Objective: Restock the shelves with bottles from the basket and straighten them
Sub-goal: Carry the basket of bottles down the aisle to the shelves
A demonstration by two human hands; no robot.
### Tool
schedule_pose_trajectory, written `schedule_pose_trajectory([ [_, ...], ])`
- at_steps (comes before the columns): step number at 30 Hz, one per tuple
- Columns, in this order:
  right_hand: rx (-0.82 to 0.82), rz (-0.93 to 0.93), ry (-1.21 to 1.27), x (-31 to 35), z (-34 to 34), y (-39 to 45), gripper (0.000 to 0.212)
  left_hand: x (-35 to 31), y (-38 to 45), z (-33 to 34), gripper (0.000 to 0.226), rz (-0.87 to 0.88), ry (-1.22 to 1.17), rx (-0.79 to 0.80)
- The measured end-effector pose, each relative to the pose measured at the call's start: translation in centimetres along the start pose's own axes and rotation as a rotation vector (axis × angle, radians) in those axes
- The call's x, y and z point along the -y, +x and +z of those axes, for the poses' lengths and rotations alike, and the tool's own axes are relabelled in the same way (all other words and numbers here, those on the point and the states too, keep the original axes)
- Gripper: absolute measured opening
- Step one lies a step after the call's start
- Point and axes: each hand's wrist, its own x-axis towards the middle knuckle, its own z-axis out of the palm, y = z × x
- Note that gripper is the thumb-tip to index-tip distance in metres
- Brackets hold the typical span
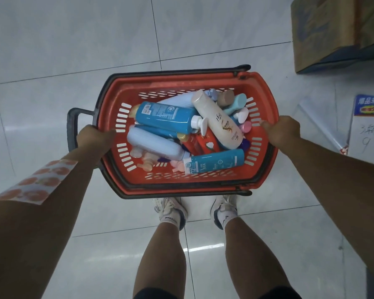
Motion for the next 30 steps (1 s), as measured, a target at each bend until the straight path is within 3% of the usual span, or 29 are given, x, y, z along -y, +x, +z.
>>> schedule_pose_trajectory([
  [10,0.021,-0.026,-0.040,-0.7,-1.8,-4.6,0.051,3.1,-3.9,-2.4,0.047,0.008,-0.018,0.034],
  [18,0.050,-0.131,0.061,0.5,-10.9,-17.5,0.037,7.3,-16.5,-13.7,0.050,-0.050,-0.251,0.058],
  [25,-0.055,-0.355,0.107,5.1,-23.2,-31.1,0.026,10.5,-34.2,-26.2,0.035,-0.049,-0.465,-0.220],
  [30,-0.022,-0.582,0.080,7.0,-29.5,-37.8,0.024,14.4,-46.6,-29.9,0.032,-0.082,-0.606,-0.389],
])
